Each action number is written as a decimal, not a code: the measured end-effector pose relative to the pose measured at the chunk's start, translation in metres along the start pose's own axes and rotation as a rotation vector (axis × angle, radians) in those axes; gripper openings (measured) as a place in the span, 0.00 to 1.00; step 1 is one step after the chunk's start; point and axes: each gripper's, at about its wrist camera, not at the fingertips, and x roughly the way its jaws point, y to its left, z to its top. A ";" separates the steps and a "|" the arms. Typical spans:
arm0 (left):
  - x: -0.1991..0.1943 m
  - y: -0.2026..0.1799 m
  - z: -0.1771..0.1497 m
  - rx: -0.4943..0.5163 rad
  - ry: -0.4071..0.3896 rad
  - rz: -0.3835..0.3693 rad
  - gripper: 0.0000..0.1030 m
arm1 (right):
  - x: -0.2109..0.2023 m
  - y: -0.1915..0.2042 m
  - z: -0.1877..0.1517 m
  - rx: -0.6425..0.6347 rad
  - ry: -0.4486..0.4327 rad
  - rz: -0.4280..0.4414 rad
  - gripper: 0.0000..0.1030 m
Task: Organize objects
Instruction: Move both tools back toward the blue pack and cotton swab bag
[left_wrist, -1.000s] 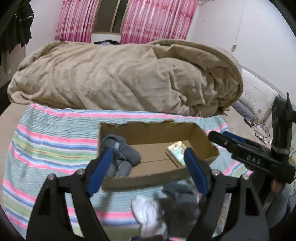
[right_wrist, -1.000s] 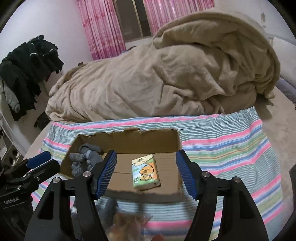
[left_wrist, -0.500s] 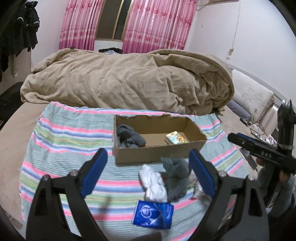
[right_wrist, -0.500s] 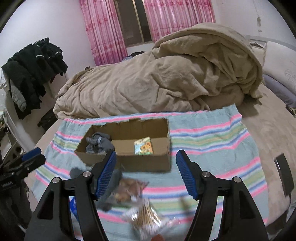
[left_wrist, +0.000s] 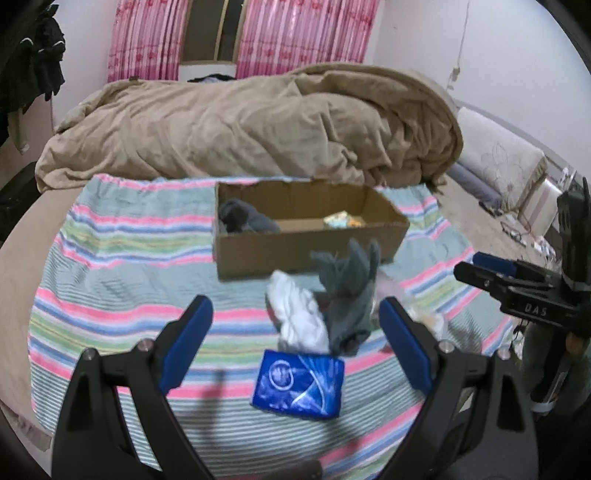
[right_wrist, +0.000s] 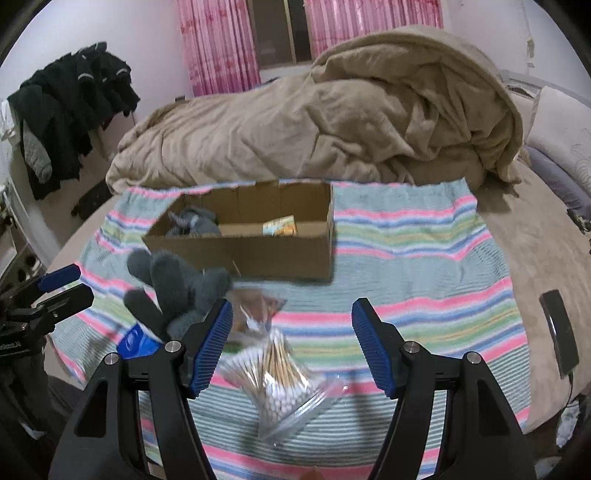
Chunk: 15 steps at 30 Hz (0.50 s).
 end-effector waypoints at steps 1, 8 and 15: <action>0.003 0.000 -0.003 0.001 0.009 0.005 0.90 | 0.002 0.001 -0.003 -0.007 0.007 -0.002 0.68; 0.026 -0.006 -0.026 0.022 0.083 0.009 0.90 | 0.017 0.009 -0.020 -0.060 0.063 -0.005 0.68; 0.051 -0.005 -0.044 0.045 0.153 0.029 0.90 | 0.040 0.017 -0.036 -0.108 0.132 -0.002 0.68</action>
